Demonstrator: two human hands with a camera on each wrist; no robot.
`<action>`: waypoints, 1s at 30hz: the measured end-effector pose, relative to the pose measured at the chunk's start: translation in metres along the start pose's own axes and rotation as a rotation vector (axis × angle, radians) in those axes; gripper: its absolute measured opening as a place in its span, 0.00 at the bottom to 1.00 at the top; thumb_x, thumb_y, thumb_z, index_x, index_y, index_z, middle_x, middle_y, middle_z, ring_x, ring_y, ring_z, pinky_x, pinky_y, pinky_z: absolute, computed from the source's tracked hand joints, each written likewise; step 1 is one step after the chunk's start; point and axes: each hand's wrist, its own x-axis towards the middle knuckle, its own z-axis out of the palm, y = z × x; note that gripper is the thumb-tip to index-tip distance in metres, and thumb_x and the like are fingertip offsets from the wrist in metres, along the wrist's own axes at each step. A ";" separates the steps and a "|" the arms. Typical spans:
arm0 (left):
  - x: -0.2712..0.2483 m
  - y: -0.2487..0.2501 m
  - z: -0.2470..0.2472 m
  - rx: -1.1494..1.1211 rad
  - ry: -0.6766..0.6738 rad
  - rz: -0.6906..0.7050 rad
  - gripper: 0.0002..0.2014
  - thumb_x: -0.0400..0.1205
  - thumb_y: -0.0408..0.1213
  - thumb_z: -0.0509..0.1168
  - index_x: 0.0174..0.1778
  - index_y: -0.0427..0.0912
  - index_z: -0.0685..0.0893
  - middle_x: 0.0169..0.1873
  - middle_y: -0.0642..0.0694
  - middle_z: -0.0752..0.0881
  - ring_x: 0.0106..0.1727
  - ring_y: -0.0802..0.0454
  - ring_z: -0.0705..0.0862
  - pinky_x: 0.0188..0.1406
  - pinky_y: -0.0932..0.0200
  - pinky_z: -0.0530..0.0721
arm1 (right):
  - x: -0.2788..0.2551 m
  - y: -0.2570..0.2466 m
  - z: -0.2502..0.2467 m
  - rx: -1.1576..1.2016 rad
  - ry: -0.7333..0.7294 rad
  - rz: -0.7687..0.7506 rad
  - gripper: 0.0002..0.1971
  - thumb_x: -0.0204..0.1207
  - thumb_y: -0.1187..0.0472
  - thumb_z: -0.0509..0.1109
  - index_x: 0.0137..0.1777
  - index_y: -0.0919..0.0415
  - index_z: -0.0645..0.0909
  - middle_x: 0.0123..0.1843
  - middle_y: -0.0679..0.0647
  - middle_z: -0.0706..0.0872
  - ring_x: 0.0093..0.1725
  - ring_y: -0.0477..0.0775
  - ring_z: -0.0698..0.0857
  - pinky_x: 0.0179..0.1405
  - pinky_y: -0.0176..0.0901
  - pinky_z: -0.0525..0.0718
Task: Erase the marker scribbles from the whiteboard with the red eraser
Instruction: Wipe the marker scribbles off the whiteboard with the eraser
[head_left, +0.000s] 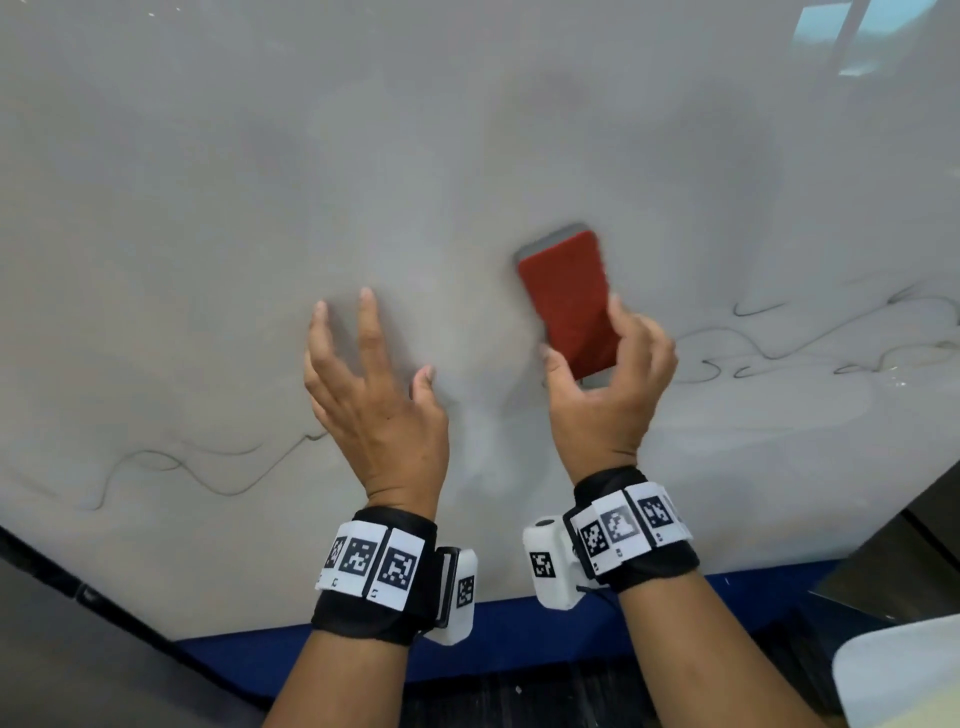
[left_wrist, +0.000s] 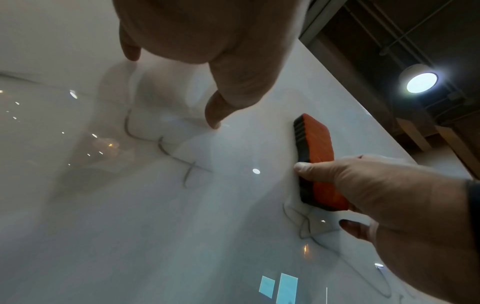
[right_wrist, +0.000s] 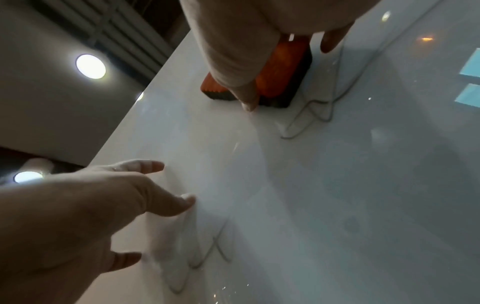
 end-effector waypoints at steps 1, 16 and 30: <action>0.000 0.002 0.002 0.003 0.007 0.025 0.43 0.72 0.33 0.76 0.83 0.53 0.66 0.82 0.40 0.61 0.77 0.36 0.65 0.68 0.29 0.74 | 0.004 0.002 -0.001 0.023 0.046 0.048 0.33 0.64 0.59 0.82 0.71 0.57 0.77 0.63 0.53 0.74 0.61 0.60 0.76 0.64 0.57 0.80; -0.013 0.029 0.014 0.006 -0.077 -0.033 0.48 0.76 0.39 0.76 0.87 0.48 0.54 0.86 0.35 0.47 0.86 0.34 0.49 0.79 0.32 0.63 | -0.009 0.005 -0.007 -0.031 -0.097 0.034 0.32 0.64 0.63 0.81 0.69 0.60 0.78 0.62 0.61 0.77 0.59 0.56 0.73 0.60 0.56 0.80; -0.016 0.032 0.020 0.024 -0.102 0.108 0.46 0.74 0.29 0.71 0.86 0.53 0.58 0.86 0.36 0.50 0.86 0.37 0.48 0.76 0.24 0.61 | -0.027 0.016 -0.016 -0.170 -0.201 -0.051 0.32 0.64 0.61 0.80 0.69 0.57 0.76 0.61 0.60 0.78 0.57 0.59 0.75 0.57 0.58 0.80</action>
